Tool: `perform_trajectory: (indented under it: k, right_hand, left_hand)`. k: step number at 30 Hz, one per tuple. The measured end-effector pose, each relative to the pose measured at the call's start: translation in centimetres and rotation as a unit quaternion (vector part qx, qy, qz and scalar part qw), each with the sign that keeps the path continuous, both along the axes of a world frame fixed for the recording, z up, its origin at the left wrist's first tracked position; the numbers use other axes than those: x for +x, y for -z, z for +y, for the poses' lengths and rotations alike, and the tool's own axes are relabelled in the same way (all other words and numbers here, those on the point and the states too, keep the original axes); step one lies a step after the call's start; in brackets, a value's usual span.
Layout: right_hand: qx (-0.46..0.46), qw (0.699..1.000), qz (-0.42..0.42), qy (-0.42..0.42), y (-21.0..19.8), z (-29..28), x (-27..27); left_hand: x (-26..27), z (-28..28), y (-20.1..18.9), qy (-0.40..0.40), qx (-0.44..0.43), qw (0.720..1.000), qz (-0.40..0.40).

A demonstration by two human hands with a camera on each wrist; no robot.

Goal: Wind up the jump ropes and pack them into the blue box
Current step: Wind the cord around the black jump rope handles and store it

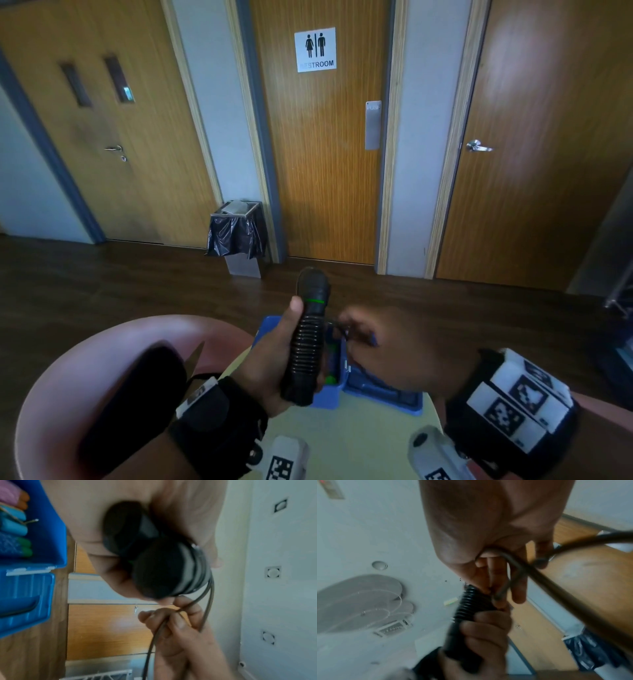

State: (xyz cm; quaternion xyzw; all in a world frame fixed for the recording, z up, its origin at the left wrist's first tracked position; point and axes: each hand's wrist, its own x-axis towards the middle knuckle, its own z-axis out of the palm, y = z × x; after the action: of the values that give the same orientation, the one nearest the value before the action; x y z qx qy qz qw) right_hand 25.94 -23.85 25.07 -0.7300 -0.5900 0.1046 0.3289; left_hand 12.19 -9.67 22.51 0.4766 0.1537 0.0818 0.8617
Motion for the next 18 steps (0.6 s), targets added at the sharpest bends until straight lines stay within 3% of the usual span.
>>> perform_trajectory:
  k: [4, 7, 8, 10, 12, 13, 15, 18]
  right_hand:
    - [-0.08, 0.973, 0.215, 0.02, -1.1, 0.4, -1.6]
    - [-0.061, 0.9, 0.429, 0.04, -1.4, 0.4, -2.3]
    - [-0.059, 0.896, 0.437, 0.049, -1.4, 0.3, -2.3]
    - [-0.04, 0.935, 0.345, 0.067, -1.0, 0.4, -2.2]
    - [0.011, 0.979, 0.19, 0.079, -0.4, 0.6, -2.1]
    - [0.033, 0.984, 0.153, 0.089, 0.0, 0.8, -1.9]
    - [0.046, 0.978, 0.185, 0.088, 0.6, 1.0, -1.4]
    - [0.026, 0.961, 0.275, 0.018, 0.7, 1.2, -0.6]
  left_hand:
    - [0.7, -0.2, -0.2, -0.114, 0.198, 0.973, 0.025]
    - [1.1, 0.5, 0.1, -0.201, 0.335, 0.919, 0.051]
    - [1.0, 0.6, -0.1, -0.216, 0.362, 0.905, 0.057]
    - [0.9, 0.5, -0.3, -0.225, 0.393, 0.891, 0.048]
    - [0.7, 0.2, -0.5, -0.212, 0.387, 0.897, 0.032]
    - [0.7, 0.0, -0.5, -0.203, 0.361, 0.91, 0.019]
    - [0.4, -0.2, -0.4, -0.161, 0.285, 0.945, -0.005]
    - [-0.3, -0.3, -0.4, -0.017, 0.17, 0.985, -0.031]
